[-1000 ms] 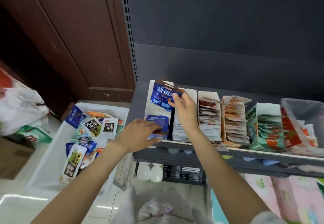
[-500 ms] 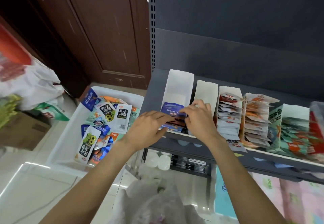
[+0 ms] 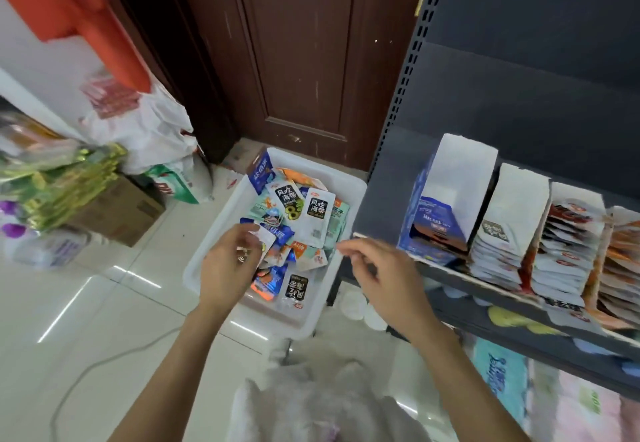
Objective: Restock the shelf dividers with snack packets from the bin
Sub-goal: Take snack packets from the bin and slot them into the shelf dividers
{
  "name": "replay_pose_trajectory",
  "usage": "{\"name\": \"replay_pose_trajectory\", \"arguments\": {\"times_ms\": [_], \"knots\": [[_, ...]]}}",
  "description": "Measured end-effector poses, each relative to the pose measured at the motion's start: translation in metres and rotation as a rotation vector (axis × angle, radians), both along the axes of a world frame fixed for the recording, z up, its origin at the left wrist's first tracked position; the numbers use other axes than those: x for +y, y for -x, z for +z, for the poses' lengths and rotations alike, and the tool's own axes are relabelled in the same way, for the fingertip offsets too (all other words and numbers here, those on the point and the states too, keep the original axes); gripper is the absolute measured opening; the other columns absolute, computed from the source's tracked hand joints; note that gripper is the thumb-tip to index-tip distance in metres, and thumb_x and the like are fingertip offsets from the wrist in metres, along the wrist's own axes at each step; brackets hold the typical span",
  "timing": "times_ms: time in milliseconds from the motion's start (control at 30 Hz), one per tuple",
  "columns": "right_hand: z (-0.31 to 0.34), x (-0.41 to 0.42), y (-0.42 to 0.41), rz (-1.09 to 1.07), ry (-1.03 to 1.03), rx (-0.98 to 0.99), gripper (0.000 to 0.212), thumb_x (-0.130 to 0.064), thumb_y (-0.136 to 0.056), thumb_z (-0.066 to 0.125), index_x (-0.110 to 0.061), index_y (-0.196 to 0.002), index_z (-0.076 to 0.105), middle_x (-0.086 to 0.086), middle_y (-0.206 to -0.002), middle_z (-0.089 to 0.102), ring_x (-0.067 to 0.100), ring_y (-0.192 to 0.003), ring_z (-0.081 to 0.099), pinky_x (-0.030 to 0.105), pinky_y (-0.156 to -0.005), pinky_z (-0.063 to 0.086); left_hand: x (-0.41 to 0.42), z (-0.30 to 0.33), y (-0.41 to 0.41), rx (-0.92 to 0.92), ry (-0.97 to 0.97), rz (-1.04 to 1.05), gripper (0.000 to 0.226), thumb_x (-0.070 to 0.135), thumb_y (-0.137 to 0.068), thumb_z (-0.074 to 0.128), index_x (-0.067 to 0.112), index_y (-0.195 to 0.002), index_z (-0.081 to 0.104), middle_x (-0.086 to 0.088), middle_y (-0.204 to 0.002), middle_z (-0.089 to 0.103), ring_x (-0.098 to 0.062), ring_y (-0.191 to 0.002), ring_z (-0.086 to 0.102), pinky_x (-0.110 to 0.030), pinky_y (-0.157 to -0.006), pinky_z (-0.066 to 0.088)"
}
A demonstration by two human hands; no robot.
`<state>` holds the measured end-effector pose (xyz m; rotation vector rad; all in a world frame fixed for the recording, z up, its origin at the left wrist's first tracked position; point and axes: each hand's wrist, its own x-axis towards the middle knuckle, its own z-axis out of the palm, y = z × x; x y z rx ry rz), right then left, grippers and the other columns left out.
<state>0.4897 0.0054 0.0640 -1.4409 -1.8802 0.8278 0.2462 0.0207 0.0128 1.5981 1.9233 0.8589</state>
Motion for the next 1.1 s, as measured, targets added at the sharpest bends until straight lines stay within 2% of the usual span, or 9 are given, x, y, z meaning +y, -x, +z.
{"name": "replay_pose_trajectory", "arguments": {"times_ms": [233, 400, 633, 700, 767, 833, 900, 1000, 1100], "knots": [[-0.097, 0.079, 0.099, -0.017, 0.362, -0.289, 0.037, -0.009, -0.092, 0.051, -0.018, -0.128, 0.054, 0.002, -0.132, 0.049, 0.019, -0.12, 0.045, 0.028, -0.101, 0.034, 0.078, -0.05, 0.081, 0.008, 0.136, -0.031, 0.024, 0.015, -0.087, 0.064, 0.014, -0.111, 0.061, 0.001, -0.106, 0.067, -0.015, -0.088, 0.063, -0.026, -0.073, 0.046], [-0.124, 0.126, 0.131, -0.139, 0.424, -0.508, 0.06, -0.024, -0.092, 0.057, -0.021, -0.146, 0.03, 0.005, -0.153, 0.025, 0.025, -0.141, 0.023, 0.039, -0.114, 0.021, 0.153, -0.067, 0.094, 0.114, 0.174, -0.216, 0.042, 0.034, -0.085, 0.067, 0.015, -0.121, 0.055, -0.001, -0.112, 0.062, -0.019, -0.091, 0.061, -0.03, -0.074, 0.047], [-0.16, 0.161, 0.165, 0.144, 0.364, -0.873, 0.085, -0.037, -0.088, 0.062, -0.028, -0.151, 0.005, 0.002, -0.16, 0.003, 0.022, -0.147, 0.001, 0.05, -0.118, 0.008, 0.201, -0.095, 0.08, 0.129, 0.175, -0.284, 0.038, 0.035, -0.083, 0.069, 0.018, -0.115, 0.057, 0.0, -0.108, 0.063, -0.021, -0.093, 0.06, -0.032, -0.071, 0.045], [-0.168, 0.164, 0.168, 0.141, 0.323, -0.968, 0.079, -0.04, -0.088, 0.062, -0.03, -0.15, 0.014, 0.005, -0.159, 0.008, 0.025, -0.146, 0.006, 0.048, -0.117, 0.009, 0.202, -0.1, 0.079, 0.13, 0.141, -0.278, 0.027, 0.029, -0.087, 0.065, 0.015, -0.11, 0.06, -0.002, -0.103, 0.065, -0.024, -0.09, 0.061, -0.033, -0.071, 0.046], [-0.17, 0.163, 0.169, 0.13, 0.179, -1.013, 0.06, -0.037, -0.083, 0.069, -0.03, -0.137, 0.045, 0.007, -0.151, 0.032, 0.028, -0.141, 0.027, 0.045, -0.113, 0.022, 0.202, -0.103, 0.08, 0.149, 0.112, -0.276, 0.021, 0.025, -0.09, 0.061, 0.012, -0.106, 0.062, -0.006, -0.099, 0.067, -0.028, -0.088, 0.062, -0.036, -0.071, 0.048], [-0.169, 0.16, 0.169, 0.105, 0.017, -0.99, 0.038, -0.025, -0.066, 0.084, -0.025, -0.102, 0.073, 0.004, -0.129, 0.058, 0.028, -0.122, 0.052, 0.042, -0.101, 0.042, 0.202, -0.102, 0.082, 0.168, 0.09, -0.277, 0.02, 0.022, -0.092, 0.058, 0.008, -0.105, 0.062, -0.009, -0.097, 0.067, -0.03, -0.085, 0.062, -0.036, -0.07, 0.047], [-0.164, 0.155, 0.167, 0.029, -0.128, -0.841, 0.025, -0.015, -0.06, 0.085, -0.018, -0.083, 0.076, 0.002, -0.113, 0.068, 0.027, -0.107, 0.062, 0.04, -0.092, 0.049, 0.2, -0.096, 0.084, 0.141, 0.062, -0.264, 0.019, 0.018, -0.092, 0.057, 0.005, -0.104, 0.062, -0.011, -0.098, 0.067, -0.03, -0.083, 0.063, -0.033, -0.068, 0.044], [-0.132, 0.148, 0.166, -0.176, -0.156, -0.464, 0.007, -0.012, -0.084, 0.069, -0.011, -0.091, 0.07, 0.002, -0.104, 0.07, 0.019, -0.094, 0.066, 0.03, -0.087, 0.05, 0.194, -0.075, 0.087, -0.008, -0.025, -0.207, 0.016, 0.016, -0.092, 0.057, 0.004, -0.101, 0.064, -0.011, -0.094, 0.067, -0.025, -0.081, 0.062, -0.031, -0.067, 0.044], [-0.08, 0.135, 0.162, -0.454, 0.036, -0.048, 0.013, -0.022, -0.1, 0.044, -0.013, -0.101, 0.053, -0.001, -0.081, 0.065, 0.007, -0.064, 0.06, 0.02, -0.053, 0.049, 0.187, -0.044, 0.093, -0.307, -0.048, -0.169, 0.009, 0.017, -0.096, 0.055, 0.011, -0.095, 0.061, -0.005, -0.089, 0.065, -0.01, -0.077, 0.061, -0.027, -0.067, 0.05]]}}
